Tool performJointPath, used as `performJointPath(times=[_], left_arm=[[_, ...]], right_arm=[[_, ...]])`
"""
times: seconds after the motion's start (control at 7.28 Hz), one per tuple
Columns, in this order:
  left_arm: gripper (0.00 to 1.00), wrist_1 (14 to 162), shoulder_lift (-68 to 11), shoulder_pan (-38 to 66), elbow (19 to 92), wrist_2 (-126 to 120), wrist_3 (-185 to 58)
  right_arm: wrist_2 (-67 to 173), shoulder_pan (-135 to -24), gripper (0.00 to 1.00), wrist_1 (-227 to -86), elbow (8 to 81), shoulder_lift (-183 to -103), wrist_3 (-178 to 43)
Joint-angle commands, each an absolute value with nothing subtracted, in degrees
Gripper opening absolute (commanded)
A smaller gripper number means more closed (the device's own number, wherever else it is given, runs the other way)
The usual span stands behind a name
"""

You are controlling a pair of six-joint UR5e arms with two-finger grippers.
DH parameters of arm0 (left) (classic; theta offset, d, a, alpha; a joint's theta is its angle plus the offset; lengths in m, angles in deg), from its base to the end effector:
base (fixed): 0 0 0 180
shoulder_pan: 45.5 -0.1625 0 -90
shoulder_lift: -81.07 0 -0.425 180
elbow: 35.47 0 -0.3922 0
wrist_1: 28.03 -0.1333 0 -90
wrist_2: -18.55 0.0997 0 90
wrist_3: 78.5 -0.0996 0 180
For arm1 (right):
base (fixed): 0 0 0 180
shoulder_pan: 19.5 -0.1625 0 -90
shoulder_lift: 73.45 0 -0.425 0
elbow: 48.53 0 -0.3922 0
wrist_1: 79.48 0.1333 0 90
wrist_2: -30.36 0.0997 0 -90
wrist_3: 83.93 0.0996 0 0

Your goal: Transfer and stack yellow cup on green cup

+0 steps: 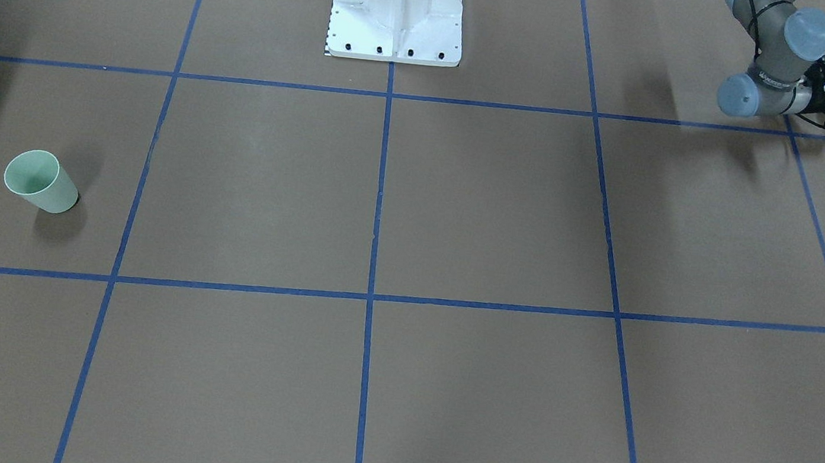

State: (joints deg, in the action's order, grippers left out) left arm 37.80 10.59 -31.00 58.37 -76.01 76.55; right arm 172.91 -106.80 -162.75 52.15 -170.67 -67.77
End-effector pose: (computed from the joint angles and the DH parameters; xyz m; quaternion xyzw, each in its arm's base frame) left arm 0.2092 -0.1836 0.8092 0.1116 -0.3239 -0.6114 0.7133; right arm 0.0331 -0.4490 0.6024 0.0063 -0.4480 0.0656 0.8916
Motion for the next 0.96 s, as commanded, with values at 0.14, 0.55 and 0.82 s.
performJointPath(times=[0.14,0.55,0.82], left_arm=[[1.00,39.90,10.67,-31.26,55.59,-75.93,78.20],[1.00,40.43,10.67,-31.52,53.82,-76.02,78.47],[1.00,40.43,10.76,-31.87,53.30,-76.11,78.91]], right_arm=[[172.92,-106.17,0.99,-162.71,52.63,-170.66,-67.58],[172.92,-105.81,0.99,-162.71,52.72,-170.66,-67.23],[172.83,-105.72,0.99,-162.71,52.63,-170.40,-67.23]])
